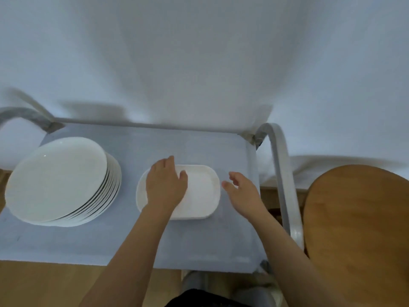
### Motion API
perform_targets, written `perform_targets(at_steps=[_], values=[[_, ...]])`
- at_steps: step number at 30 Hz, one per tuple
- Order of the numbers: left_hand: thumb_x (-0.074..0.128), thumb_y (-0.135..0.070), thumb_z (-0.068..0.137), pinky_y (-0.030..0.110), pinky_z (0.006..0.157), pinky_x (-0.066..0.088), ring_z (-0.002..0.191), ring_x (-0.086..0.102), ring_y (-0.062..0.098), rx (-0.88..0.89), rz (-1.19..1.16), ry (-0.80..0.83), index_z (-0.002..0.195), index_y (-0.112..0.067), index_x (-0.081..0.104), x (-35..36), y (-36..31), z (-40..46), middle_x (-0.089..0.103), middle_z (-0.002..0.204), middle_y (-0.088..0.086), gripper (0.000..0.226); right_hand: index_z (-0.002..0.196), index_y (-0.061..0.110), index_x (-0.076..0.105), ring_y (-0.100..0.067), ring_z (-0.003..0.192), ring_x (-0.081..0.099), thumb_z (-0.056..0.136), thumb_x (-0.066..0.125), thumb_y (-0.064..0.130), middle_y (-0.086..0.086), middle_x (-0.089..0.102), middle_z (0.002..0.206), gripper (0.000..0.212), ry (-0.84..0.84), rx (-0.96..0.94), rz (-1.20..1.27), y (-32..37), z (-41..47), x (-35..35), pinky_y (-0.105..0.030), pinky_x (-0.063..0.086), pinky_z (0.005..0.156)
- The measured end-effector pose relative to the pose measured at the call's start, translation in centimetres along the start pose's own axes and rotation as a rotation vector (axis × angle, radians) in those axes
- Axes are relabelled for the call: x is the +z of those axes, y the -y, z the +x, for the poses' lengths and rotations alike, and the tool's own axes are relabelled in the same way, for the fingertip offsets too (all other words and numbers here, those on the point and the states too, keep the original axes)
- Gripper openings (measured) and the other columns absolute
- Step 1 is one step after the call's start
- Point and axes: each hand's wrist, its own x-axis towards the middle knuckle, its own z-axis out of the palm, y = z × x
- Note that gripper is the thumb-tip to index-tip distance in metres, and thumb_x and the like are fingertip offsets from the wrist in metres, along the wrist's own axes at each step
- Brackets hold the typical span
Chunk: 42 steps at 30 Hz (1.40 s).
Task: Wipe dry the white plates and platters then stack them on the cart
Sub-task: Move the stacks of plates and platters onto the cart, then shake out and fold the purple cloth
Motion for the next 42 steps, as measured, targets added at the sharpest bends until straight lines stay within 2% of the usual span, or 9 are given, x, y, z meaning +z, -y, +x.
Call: perform_targets(at_steps=[5, 10, 16, 20, 23, 30, 33, 38, 42], values=[[0.045, -0.033, 0.094, 0.034, 0.108, 0.025, 0.13, 0.038, 0.026, 0.366, 0.07, 0.041, 0.141, -0.01, 0.038, 1.7, -11.9, -3.6, 0.045, 0.14, 0.01, 0.052, 0.137, 0.022, 0.045, -0.001, 0.109, 0.049, 0.097, 0.048, 0.033, 0.008, 0.053, 0.131, 0.042, -0.103, -0.162, -0.009, -1.7, -3.2, -8.2, -0.015, 0.034, 0.091], [0.05, -0.029, 0.091, 0.035, 0.1, 0.036, 0.115, 0.05, 0.027, 0.609, 0.086, 0.047, 0.127, -0.007, 0.053, 6.6, -23.5, -8.7, 0.058, 0.124, 0.012, 0.042, 0.123, 0.027, 0.055, 0.012, 0.085, 0.049, 0.095, 0.05, 0.031, 0.019, 0.054, 0.1, 0.028, -0.304, -0.209, 0.016, -8.8, -6.8, -18.1, -0.004, 0.037, 0.066], [0.046, -0.032, 0.093, 0.033, 0.092, 0.039, 0.108, 0.052, 0.023, 0.866, 0.154, 0.287, 0.124, -0.011, 0.053, 17.3, -35.1, -16.1, 0.058, 0.117, 0.007, 0.038, 0.127, 0.009, 0.056, -0.02, 0.109, 0.055, 0.098, 0.046, 0.023, -0.006, 0.06, 0.121, 0.034, -0.379, 0.232, -0.089, -26.4, -9.9, -28.5, -0.029, 0.042, 0.091], [0.041, -0.035, 0.095, 0.037, 0.097, 0.036, 0.112, 0.05, 0.024, 1.008, 0.306, 0.51, 0.12, -0.014, 0.052, 25.3, -40.5, -21.8, 0.055, 0.117, 0.005, 0.035, 0.109, -0.004, 0.06, -0.03, 0.1, 0.058, 0.095, 0.046, 0.015, -0.018, 0.064, 0.109, 0.027, -0.425, 0.501, -0.023, -36.8, -13.7, -31.9, -0.038, 0.044, 0.085], [0.041, -0.034, 0.094, 0.039, 0.098, 0.035, 0.115, 0.048, 0.026, 1.079, 0.41, 0.642, 0.12, -0.015, 0.051, 30.2, -43.1, -25.3, 0.055, 0.119, 0.007, 0.035, 0.103, 0.002, 0.063, -0.027, 0.096, 0.058, 0.093, 0.048, 0.013, -0.015, 0.065, 0.105, 0.021, -0.435, 0.575, 0.017, -41.5, -15.6, -33.0, -0.028, 0.037, 0.073], [0.045, -0.032, 0.091, 0.038, 0.091, 0.039, 0.113, 0.049, 0.027, 1.108, 0.513, 0.776, 0.114, -0.014, 0.052, 36.9, -46.0, -28.9, 0.057, 0.115, 0.008, 0.03, 0.121, 0.01, 0.056, -0.029, 0.111, 0.055, 0.093, 0.05, 0.02, -0.013, 0.058, 0.123, 0.03, -0.466, 0.687, 0.058, -48.5, -15.7, -33.5, -0.029, 0.039, 0.087], [0.044, -0.032, 0.092, 0.038, 0.09, 0.039, 0.112, 0.05, 0.026, 1.097, 0.533, 0.826, 0.113, -0.014, 0.052, 38.7, -46.7, -29.2, 0.057, 0.114, 0.007, 0.029, 0.117, 0.009, 0.056, -0.029, 0.104, 0.056, 0.094, 0.049, 0.022, -0.013, 0.058, 0.116, 0.027, -0.607, 0.775, 0.176, -50.6, -14.5, -33.5, -0.029, 0.039, 0.081], [0.045, -0.03, 0.093, 0.038, 0.093, 0.038, 0.116, 0.048, 0.025, 0.998, 0.491, 0.895, 0.123, -0.017, 0.051, 40.2, -46.7, -29.4, 0.055, 0.12, 0.005, 0.033, 0.135, 0.007, 0.043, -0.032, 0.119, 0.05, 0.091, 0.057, 0.03, -0.014, 0.052, 0.132, 0.052, -0.771, 0.946, 0.516, -53.6, -12.6, -33.5, -0.044, 0.042, 0.101], [0.043, -0.031, 0.095, 0.037, 0.099, 0.039, 0.119, 0.046, 0.023, 0.893, 0.497, 0.969, 0.13, -0.016, 0.047, 40.2, -45.9, -28.9, 0.051, 0.129, 0.005, 0.039, 0.128, 0.005, 0.051, -0.024, 0.099, 0.059, 0.091, 0.06, 0.029, -0.012, 0.06, 0.119, 0.045, -0.786, 0.994, 0.836, -54.8, -11.4, -33.2, -0.033, 0.048, 0.081]])
